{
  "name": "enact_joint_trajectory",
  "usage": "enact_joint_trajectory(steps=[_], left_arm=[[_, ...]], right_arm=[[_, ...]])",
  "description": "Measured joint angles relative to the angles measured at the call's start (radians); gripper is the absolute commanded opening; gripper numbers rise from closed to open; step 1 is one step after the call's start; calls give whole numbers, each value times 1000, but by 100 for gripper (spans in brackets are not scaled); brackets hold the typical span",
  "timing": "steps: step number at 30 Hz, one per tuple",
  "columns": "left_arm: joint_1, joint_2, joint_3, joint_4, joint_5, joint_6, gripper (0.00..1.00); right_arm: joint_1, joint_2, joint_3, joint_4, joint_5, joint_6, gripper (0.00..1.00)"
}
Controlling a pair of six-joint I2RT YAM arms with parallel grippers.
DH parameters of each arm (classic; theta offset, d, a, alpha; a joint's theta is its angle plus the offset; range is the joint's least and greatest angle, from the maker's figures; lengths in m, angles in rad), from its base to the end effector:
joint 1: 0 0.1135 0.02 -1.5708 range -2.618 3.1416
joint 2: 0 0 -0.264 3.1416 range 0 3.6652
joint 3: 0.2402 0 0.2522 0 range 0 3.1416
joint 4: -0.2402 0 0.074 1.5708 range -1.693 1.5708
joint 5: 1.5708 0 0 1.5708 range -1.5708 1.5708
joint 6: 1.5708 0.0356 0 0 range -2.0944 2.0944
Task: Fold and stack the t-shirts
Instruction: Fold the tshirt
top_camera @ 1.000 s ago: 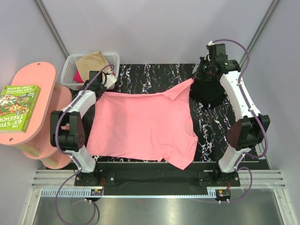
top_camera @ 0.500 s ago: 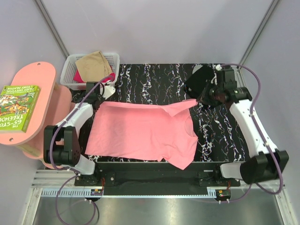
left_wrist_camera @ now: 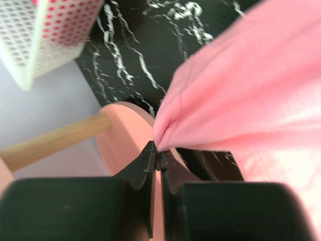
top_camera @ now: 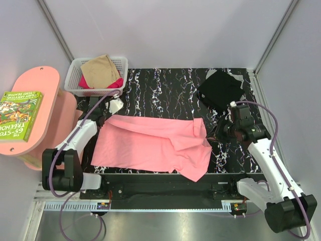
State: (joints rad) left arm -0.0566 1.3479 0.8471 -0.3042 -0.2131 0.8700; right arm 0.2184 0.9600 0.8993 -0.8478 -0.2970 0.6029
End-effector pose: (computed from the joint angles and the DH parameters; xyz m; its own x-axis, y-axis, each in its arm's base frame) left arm 0.2807 -0.0084 0.2276 -0.5337 0.7785 -0.3304 0.4914 0.6034 0.6281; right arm 0.1766 0.0499 0.2896 -0.8512 0.3665 -0.3757 0.1212 0.8337 0.5388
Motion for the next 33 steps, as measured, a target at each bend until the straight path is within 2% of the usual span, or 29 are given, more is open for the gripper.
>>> enact_joint_trajectory(steps=[1, 2, 6, 8, 10, 11, 15, 19, 22, 26, 33], left_arm=[[0, -7, -3, -12, 4, 3, 49], [0, -16, -3, -27, 11, -1, 57], [-5, -58, 26, -123, 43, -21, 91], [-15, -78, 53, -159, 56, -31, 97], [-43, -97, 93, -192, 65, -51, 98], [-61, -104, 113, -201, 70, -60, 98], [-148, -91, 173, -212, 76, -105, 92], [-196, 36, 226, -223, 90, -152, 86], [-196, 165, 264, -223, 87, -175, 86], [-188, 285, 290, -225, 80, -183, 84], [-158, 372, 325, -209, 64, -183, 83]], right_arm=[[2, -3, -7, -13, -11, 6, 33], [2, -5, -7, -23, -18, 15, 35], [3, 27, 96, -82, -24, 24, 34], [4, 69, 181, -81, -25, 21, 34], [4, 127, 263, -54, -26, 18, 32], [4, 162, 289, -26, -30, 16, 28], [26, 368, 304, 134, -55, 27, 24], [97, 616, 301, 235, -56, 38, 22], [148, 761, 301, 262, -53, 42, 22], [171, 828, 301, 272, -39, 40, 22], [166, 861, 301, 286, 25, 22, 21]])
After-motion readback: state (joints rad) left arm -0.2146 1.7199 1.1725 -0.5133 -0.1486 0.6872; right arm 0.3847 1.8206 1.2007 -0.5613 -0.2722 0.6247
